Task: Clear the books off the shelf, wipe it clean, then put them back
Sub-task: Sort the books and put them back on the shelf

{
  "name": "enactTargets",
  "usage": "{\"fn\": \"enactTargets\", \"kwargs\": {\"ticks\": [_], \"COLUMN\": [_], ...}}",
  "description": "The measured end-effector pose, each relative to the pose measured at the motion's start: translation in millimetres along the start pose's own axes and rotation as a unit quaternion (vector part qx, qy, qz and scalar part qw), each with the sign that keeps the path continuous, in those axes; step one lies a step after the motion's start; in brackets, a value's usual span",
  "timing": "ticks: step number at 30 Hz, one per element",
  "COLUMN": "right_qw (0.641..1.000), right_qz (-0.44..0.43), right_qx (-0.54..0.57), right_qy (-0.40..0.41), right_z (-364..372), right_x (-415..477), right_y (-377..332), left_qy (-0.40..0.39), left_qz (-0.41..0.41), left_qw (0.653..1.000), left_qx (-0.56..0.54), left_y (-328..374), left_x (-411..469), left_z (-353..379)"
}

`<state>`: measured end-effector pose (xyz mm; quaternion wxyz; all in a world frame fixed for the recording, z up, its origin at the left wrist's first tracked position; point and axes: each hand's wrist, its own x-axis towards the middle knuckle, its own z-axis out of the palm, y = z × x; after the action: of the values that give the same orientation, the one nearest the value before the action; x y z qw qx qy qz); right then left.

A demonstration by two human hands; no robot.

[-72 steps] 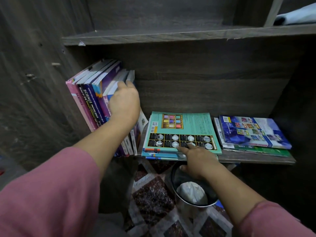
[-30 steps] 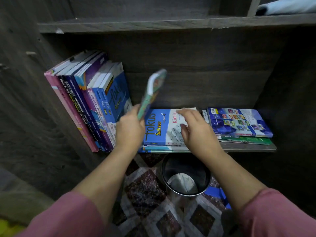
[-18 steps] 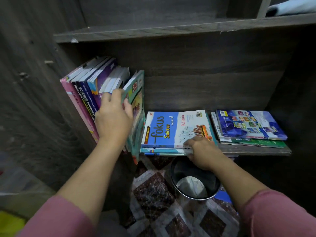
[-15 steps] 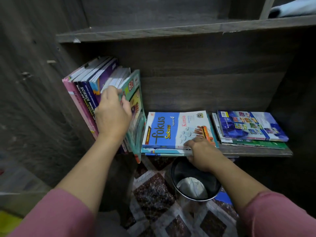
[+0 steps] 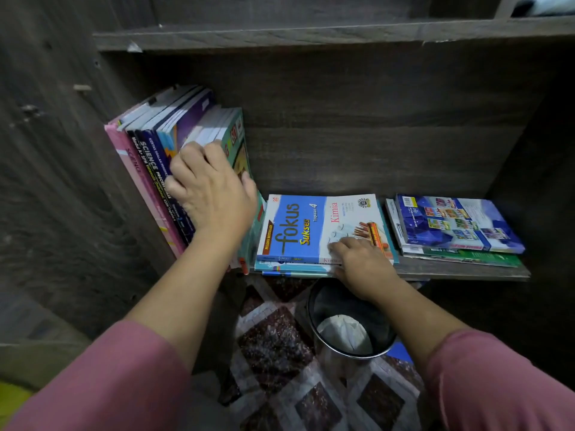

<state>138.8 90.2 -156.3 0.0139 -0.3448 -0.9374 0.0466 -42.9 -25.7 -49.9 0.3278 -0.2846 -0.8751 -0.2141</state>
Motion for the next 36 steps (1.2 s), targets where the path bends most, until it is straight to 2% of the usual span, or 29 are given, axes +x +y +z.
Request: {"fn": "enactTargets", "kwargs": {"ticks": [2,4,7,10,12,15,17,19,20,21,23,24,25,27,32,34,36], "right_qw": [1.000,0.999,0.999,0.998,0.997,0.997,0.995,0.983,0.972,0.963,0.945,0.938,0.934,0.929,0.905,0.911,0.926], "right_qz": [-0.017,-0.026,-0.018,-0.017,-0.038,-0.029,-0.016,-0.049,-0.074,-0.095,-0.138,-0.158,-0.171,-0.185,-0.218,-0.219,-0.202], "right_qx": [-0.018,-0.029,-0.024,-0.040,-0.070,-0.062,-0.049,-0.039,-0.048,-0.058,-0.061,-0.055,-0.050,-0.042,-0.028,-0.014,0.010], "right_qy": [0.003,-0.005,-0.024,-0.038,-0.016,0.046,0.089,0.173,0.217,0.245,0.291,0.303,0.309,0.318,0.364,0.350,0.319], "right_z": [2,2,1,-2,-2,-5,-10,-16,-19,-21,-20,-17,-16,-10,-6,-10,-17], "right_x": [6,13,21,24,26,26,22,14,10,4,-3,-6,-9,-14,-20,-23,-26], "right_y": [-2,-1,8,11,9,12,19,24,24,22,16,12,8,3,5,2,-2], "left_qy": [0.010,0.012,-0.053,-0.142,-0.201,-0.276,-0.279,-0.291,-0.308,-0.324,-0.333,-0.343,-0.363,-0.413,-0.479,-0.449,-0.380], "left_qz": [0.028,0.104,0.203,0.217,0.201,0.124,0.088,0.015,-0.054,-0.137,-0.298,-0.352,-0.383,-0.394,-0.373,-0.342,-0.274], "left_qw": [0.999,0.993,0.977,0.966,0.959,0.946,0.945,0.934,0.916,0.883,0.792,0.750,0.717,0.692,0.688,0.725,0.797], "left_qx": [-0.018,-0.049,-0.044,-0.009,-0.020,-0.111,-0.148,-0.205,-0.252,-0.311,-0.416,-0.444,-0.455,-0.442,-0.398,-0.394,-0.381], "left_y": [3,5,6,5,1,-1,1,7,12,18,26,29,30,26,17,19,22], "left_x": [-14,-31,-48,-52,-50,-46,-47,-46,-43,-39,-28,-22,-18,-13,-7,-3,3], "left_z": [-2,-1,5,12,18,20,17,14,12,10,11,10,9,10,2,-3,-12]}}
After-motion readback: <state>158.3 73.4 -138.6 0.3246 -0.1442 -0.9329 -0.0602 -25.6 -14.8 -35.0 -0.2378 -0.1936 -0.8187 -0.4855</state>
